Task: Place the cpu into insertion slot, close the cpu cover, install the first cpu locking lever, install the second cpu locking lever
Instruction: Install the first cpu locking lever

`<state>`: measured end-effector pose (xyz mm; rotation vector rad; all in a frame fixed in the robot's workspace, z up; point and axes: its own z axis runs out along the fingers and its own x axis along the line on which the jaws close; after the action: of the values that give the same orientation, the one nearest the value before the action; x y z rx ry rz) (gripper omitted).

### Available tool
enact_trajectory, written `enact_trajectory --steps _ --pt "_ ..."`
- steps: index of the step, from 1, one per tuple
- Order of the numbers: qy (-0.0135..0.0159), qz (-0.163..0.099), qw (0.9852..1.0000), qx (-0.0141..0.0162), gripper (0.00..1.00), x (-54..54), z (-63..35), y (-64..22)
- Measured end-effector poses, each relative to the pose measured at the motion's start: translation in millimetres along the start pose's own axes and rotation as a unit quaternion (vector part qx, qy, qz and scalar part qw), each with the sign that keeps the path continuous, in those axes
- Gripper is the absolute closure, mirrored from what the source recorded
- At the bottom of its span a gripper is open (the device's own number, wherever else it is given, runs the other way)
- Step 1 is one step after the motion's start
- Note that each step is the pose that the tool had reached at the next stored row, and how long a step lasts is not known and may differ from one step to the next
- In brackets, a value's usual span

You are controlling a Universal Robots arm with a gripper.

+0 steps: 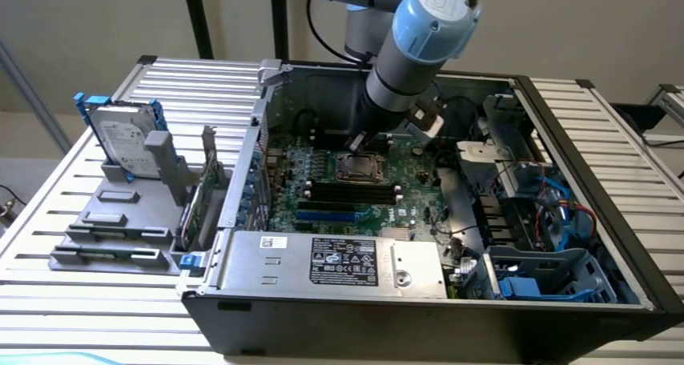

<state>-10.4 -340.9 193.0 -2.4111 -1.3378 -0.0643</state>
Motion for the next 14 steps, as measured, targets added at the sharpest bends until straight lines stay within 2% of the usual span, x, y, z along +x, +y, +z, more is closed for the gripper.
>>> enact_trajectory --steps 14 --pt "-0.0019 0.001 1.0 -0.0013 0.89 4.6 -0.9 6.2"
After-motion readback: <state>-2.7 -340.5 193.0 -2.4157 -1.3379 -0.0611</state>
